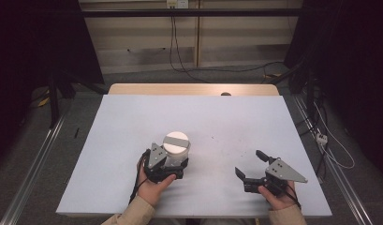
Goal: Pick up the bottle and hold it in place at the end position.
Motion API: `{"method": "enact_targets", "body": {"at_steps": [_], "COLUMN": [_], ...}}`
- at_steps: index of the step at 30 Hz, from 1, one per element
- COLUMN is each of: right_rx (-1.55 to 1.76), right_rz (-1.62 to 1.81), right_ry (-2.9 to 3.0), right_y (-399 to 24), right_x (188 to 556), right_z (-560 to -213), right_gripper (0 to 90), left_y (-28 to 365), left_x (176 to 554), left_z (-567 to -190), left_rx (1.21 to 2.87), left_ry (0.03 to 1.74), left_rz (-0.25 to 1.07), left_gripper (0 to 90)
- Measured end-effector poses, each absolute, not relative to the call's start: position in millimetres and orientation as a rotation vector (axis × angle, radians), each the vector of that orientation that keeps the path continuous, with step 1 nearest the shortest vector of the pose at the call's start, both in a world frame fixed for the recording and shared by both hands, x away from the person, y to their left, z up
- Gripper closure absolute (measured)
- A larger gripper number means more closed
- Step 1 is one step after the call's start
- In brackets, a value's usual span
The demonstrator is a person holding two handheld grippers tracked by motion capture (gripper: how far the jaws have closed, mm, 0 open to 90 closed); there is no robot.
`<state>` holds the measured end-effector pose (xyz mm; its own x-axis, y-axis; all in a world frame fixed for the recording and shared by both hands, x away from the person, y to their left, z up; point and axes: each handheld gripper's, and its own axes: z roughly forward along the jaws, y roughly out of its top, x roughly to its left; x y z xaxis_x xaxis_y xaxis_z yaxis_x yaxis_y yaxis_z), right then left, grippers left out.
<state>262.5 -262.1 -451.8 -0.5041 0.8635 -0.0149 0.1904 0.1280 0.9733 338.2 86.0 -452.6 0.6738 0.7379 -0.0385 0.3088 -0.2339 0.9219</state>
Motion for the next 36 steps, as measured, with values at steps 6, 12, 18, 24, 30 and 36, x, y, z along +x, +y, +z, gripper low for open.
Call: {"method": "enact_targets", "body": {"at_steps": [6,12,18,24,30,36], "right_rx": [1.016,1.016,1.019,1.023,1.022,1.02], "right_rz": [1.413,1.417,1.418,1.423,1.424,1.427], "right_ry": [1.795,1.793,1.792,1.789,1.79,1.791], "right_y": [-262.4,-263.0,-263.5,-263.4,-263.9,-264.1], "right_x": [262.4,262.4,262.8,262.9,262.9,262.8], "right_z": [-451.6,-451.6,-451.9,-452.0,-452.2,-452.0], "right_gripper": [3.5,3.5,3.6,3.6,3.6,3.7], "left_y": [81.2,78.2,77.7,79.4,81.2,81.6], "left_x": [342.2,345.6,348.2,350.3,351.7,351.9], "left_z": [-455.0,-456.0,-456.2,-456.0,-456.0,-455.3], "left_rx": [1.817,1.815,1.816,1.818,1.829,1.811], "left_ry": [0.841,0.851,0.853,0.833,0.793,0.751], "left_rz": [0.533,0.538,0.531,0.524,0.518,0.499], "left_gripper": [9.1,11.8,14.5,17.8,18.3,18.5]}}
